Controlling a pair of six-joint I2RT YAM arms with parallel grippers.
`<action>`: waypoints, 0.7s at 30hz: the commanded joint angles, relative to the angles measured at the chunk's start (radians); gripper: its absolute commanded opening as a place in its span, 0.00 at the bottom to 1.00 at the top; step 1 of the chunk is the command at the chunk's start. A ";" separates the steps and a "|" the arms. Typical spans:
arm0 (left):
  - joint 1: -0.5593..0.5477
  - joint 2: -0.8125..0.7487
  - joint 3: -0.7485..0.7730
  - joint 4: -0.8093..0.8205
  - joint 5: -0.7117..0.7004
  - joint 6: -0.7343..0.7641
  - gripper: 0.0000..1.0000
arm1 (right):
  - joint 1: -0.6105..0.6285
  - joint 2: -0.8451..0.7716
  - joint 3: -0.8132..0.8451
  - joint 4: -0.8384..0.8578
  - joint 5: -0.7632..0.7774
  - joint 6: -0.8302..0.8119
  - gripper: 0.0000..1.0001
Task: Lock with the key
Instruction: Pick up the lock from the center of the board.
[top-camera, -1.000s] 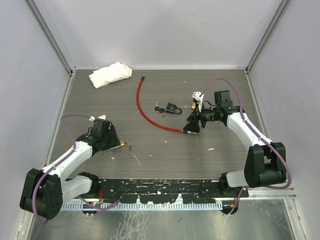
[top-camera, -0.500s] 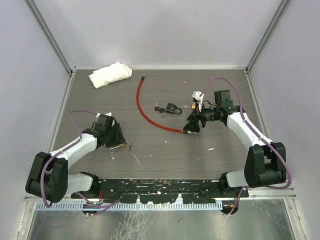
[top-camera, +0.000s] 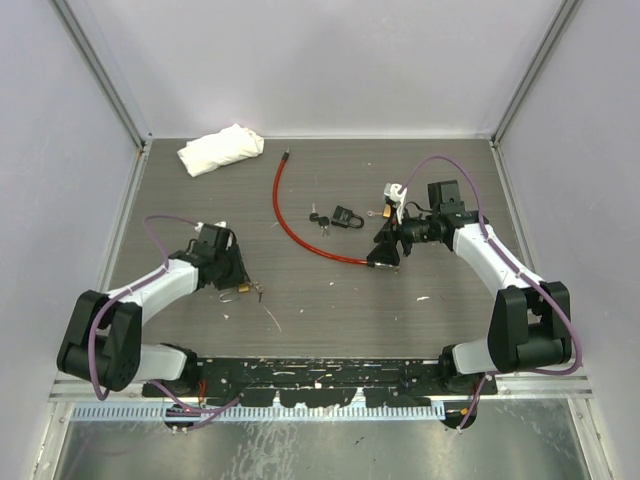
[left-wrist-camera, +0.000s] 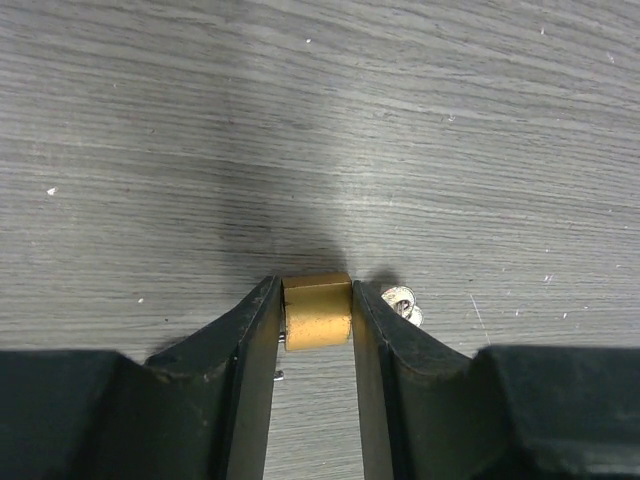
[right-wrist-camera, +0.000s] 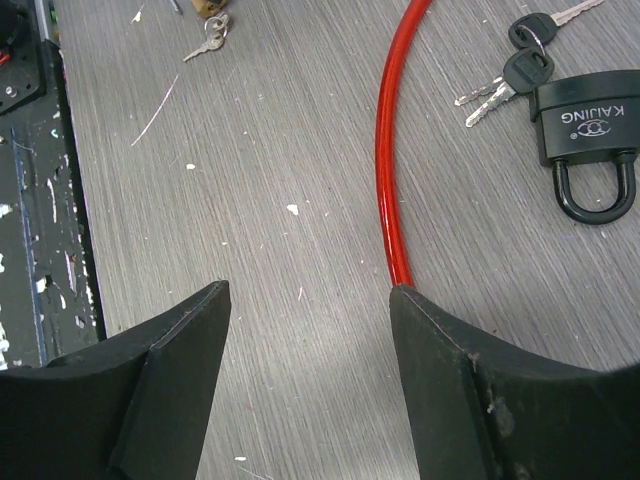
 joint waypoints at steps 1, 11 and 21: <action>-0.016 0.021 0.042 0.014 0.001 0.026 0.33 | 0.002 -0.003 0.042 0.006 -0.019 -0.013 0.70; -0.066 0.031 0.069 0.006 -0.013 0.041 0.30 | 0.008 0.004 0.041 0.006 -0.023 -0.013 0.70; -0.178 -0.043 0.072 0.159 0.023 -0.007 0.23 | 0.056 0.028 -0.021 0.163 -0.125 0.169 0.70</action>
